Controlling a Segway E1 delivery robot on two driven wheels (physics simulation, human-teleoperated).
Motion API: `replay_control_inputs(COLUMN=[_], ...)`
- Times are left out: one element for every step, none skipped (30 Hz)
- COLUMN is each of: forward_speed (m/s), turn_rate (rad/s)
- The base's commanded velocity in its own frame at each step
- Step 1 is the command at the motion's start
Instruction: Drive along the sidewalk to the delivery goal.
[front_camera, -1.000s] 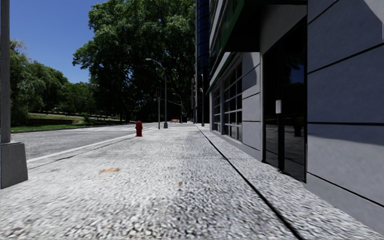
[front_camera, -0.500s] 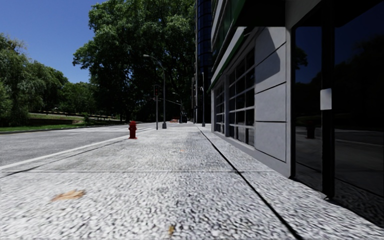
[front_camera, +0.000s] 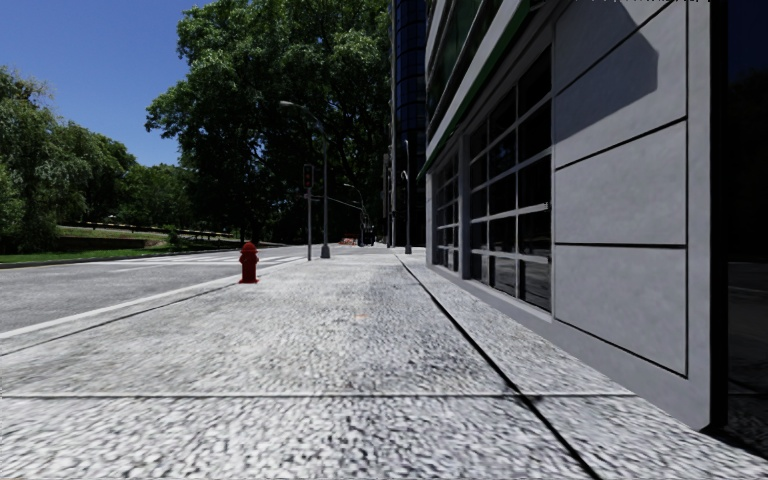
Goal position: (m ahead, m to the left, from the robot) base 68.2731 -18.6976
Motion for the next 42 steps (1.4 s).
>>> replay_control_inputs(forward_speed=[2.00, 2.00, 2.00, 2.00, 2.00, 2.00, 2.00, 2.00, 2.00, 2.00, 2.00, 2.00, 2.00, 2.00, 2.00, 2.00, 2.00, 2.00, 2.00, 2.00, 2.00, 2.00, 2.00, 2.00, 2.00, 2.00, 2.00, 2.00, 2.00, 2.00, 2.00, 2.00, 2.00, 2.00, 2.00, 2.00, 2.00, 2.00, 2.00, 2.00, 2.00, 2.00], turn_rate=[0.00, 0.00, 0.00, 0.00, 0.00, 0.00, 0.00, 0.00, 0.00, 0.00, 0.00, 0.00, 0.00, 0.00, 0.00, 0.00, 0.00, 0.00, 0.00, 0.00, 0.00, 0.00, 0.00, 0.00, 0.00, 0.00, 0.00, 0.00, 0.00, 0.00, 0.00, 0.00, 0.00, 0.00, 0.00, 0.00, 0.00, 0.00, 0.00, 0.00, 0.00, 0.00])
